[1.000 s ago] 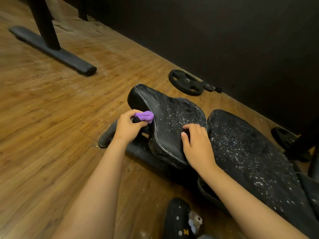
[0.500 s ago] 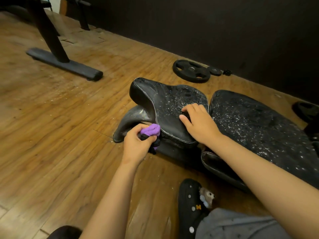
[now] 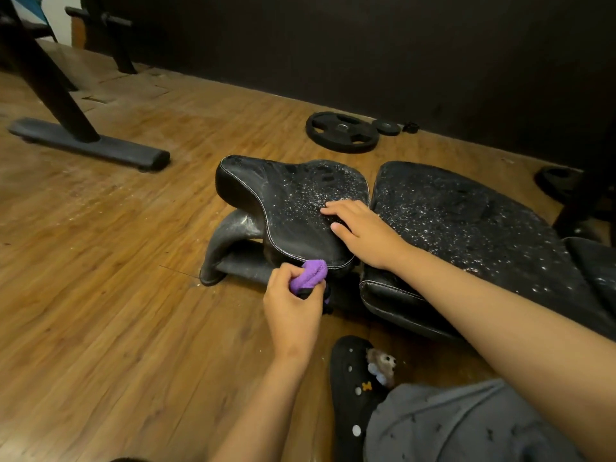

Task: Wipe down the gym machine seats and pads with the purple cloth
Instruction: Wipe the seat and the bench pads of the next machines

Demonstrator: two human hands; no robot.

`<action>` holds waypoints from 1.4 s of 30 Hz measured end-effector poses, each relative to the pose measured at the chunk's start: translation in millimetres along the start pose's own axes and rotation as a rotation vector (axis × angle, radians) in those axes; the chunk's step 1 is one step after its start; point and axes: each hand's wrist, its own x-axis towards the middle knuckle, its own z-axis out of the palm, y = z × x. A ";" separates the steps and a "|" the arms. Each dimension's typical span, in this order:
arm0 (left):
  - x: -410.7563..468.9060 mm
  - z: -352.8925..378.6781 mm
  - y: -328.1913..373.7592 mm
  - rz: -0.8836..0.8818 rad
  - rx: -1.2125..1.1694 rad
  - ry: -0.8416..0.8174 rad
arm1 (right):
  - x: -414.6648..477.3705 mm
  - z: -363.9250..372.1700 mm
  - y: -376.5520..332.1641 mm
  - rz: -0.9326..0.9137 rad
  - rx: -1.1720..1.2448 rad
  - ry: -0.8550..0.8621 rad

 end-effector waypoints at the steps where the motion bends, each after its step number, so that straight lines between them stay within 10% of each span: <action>1: -3.2 4.4 2.3 0.018 0.012 -0.017 | -0.1 0.0 -0.1 0.001 0.006 0.004; 21: 42.8 -35.6 -11.7 -0.071 0.046 0.320 | -2.8 -3.5 -0.5 0.027 0.062 0.008; 42: 4.0 13.1 22.3 0.063 0.141 -0.179 | -3.8 -0.2 5.0 0.037 0.155 0.008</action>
